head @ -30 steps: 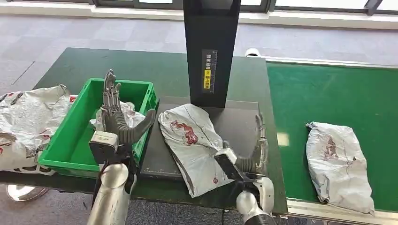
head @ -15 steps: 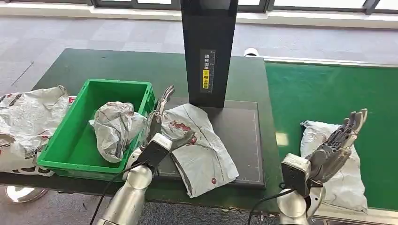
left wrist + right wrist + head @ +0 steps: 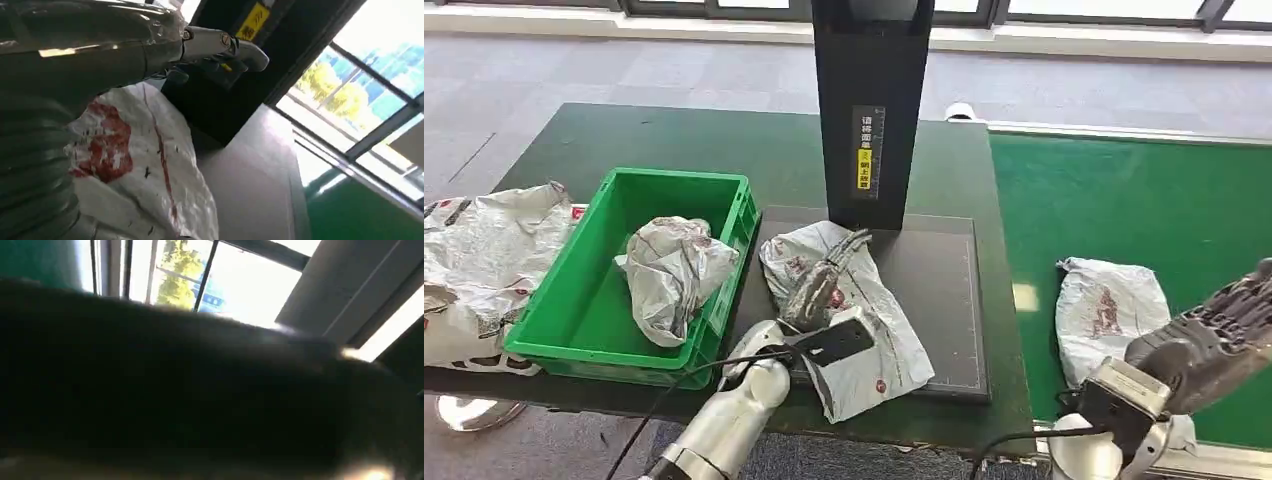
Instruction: Moved the parcel from conveyor to table for the left to box.
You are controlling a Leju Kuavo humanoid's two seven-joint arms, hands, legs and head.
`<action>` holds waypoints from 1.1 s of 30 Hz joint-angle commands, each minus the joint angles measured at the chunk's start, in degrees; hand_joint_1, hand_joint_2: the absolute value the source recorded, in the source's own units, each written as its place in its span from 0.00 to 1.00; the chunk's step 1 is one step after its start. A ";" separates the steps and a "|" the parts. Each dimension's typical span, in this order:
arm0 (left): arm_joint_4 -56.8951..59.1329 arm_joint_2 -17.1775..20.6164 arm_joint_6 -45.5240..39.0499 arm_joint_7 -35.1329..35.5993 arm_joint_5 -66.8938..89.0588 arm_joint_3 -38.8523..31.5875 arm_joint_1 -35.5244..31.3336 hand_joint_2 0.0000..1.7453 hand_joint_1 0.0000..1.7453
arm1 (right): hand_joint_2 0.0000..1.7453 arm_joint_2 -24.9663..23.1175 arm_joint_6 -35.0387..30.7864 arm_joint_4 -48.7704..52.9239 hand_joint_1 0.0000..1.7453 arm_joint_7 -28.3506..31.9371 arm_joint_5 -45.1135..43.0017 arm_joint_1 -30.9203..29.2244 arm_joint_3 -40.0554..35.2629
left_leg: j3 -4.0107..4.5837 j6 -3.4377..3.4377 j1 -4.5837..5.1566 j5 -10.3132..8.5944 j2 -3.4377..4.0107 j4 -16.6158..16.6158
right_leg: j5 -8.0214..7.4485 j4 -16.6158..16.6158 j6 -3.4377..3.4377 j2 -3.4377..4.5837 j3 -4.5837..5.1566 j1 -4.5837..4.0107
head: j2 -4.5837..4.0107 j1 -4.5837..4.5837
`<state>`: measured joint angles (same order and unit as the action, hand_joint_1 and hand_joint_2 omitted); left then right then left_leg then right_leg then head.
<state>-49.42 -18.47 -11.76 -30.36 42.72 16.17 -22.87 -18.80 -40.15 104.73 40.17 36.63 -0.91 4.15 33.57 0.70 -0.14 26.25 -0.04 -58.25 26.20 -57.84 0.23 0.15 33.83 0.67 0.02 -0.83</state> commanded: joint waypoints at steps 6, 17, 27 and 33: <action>26.68 -1.53 -1.24 6.08 5.27 9.46 -8.13 1.00 0.00 | 1.00 -1.20 0.15 0.18 0.00 -0.17 -2.18 -0.73 -3.19 | -0.16 0.02 -0.02 0.00 -0.07 0.10 | 0.02 0.10 -0.02 -0.08 -0.20 -0.03 | 0.00 0.00; 27.94 -1.49 -3.58 10.99 7.97 14.01 -6.56 1.00 1.00 | 1.00 -1.20 0.15 -2.74 0.00 -0.17 -2.70 -2.56 -3.82 | -0.21 0.01 -0.03 0.02 0.13 0.15 | -0.03 0.15 -0.02 0.10 -0.24 -0.04 | 0.00 -0.02; 27.01 -1.28 -7.93 12.70 9.72 12.91 -6.56 1.00 1.00 | 1.00 -1.20 0.15 -2.94 0.00 -0.17 -2.46 -2.37 -4.04 | -0.35 0.01 -0.04 0.02 0.13 0.14 | -0.05 0.14 -0.02 0.08 -0.42 -0.05 | 0.00 -0.02; 23.91 -0.77 -20.88 18.75 16.20 12.77 -6.85 1.00 1.00 | 1.00 -1.20 0.15 -1.52 0.00 -0.17 -2.09 -1.32 -3.51 | -0.41 0.02 -0.04 -0.01 0.12 0.19 | -0.06 0.19 -0.03 0.06 -0.45 -0.05 | 0.00 0.00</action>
<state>-25.88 -21.09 -21.67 -17.51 53.12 27.12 -28.65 -18.75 -39.93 104.85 40.19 34.36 -1.44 1.03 33.32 0.69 -0.15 26.25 -0.12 -58.23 26.22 -57.84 0.24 0.03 33.49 0.64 0.02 -0.83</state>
